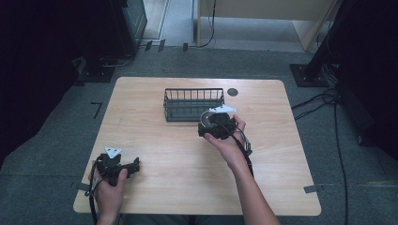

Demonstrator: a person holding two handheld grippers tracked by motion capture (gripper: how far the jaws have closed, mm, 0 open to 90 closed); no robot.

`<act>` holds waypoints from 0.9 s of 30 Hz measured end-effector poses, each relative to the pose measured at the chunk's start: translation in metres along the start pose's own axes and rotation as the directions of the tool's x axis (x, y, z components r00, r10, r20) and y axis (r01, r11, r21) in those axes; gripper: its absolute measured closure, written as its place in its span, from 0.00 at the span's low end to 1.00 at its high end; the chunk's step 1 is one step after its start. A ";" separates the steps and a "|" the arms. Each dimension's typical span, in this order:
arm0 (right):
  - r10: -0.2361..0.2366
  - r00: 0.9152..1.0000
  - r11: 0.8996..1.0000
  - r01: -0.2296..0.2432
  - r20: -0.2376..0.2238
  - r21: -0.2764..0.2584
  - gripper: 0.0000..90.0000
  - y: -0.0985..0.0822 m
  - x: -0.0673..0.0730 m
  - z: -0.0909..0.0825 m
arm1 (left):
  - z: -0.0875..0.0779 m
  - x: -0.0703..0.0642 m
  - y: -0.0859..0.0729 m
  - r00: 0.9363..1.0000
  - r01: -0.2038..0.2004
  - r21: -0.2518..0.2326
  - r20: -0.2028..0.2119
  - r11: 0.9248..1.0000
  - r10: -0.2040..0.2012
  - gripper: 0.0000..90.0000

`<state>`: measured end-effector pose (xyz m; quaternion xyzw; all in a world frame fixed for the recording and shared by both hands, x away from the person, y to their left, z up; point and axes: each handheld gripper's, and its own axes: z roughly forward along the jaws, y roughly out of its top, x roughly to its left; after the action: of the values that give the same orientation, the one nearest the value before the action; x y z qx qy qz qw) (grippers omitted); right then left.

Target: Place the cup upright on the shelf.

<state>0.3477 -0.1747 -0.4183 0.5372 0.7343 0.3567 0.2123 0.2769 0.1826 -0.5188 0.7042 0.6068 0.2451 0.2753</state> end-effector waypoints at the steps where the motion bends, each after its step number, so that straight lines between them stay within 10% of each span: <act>1: 0.000 1.000 1.000 0.000 0.000 -0.003 0.20 0.002 0.000 0.000 | 0.000 0.000 0.000 1.000 0.000 0.000 0.000 1.000 0.000 0.00; 27: -0.011 1.000 0.999 0.011 0.001 -0.038 0.20 0.064 -0.006 0.007 | 0.000 0.000 0.000 1.000 0.002 0.001 0.000 1.000 -0.002 0.00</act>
<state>0.3950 -0.1674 -0.3750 0.5291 0.7303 0.3689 0.2249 0.2769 0.1825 -0.5188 0.7039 0.6074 0.2445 0.2753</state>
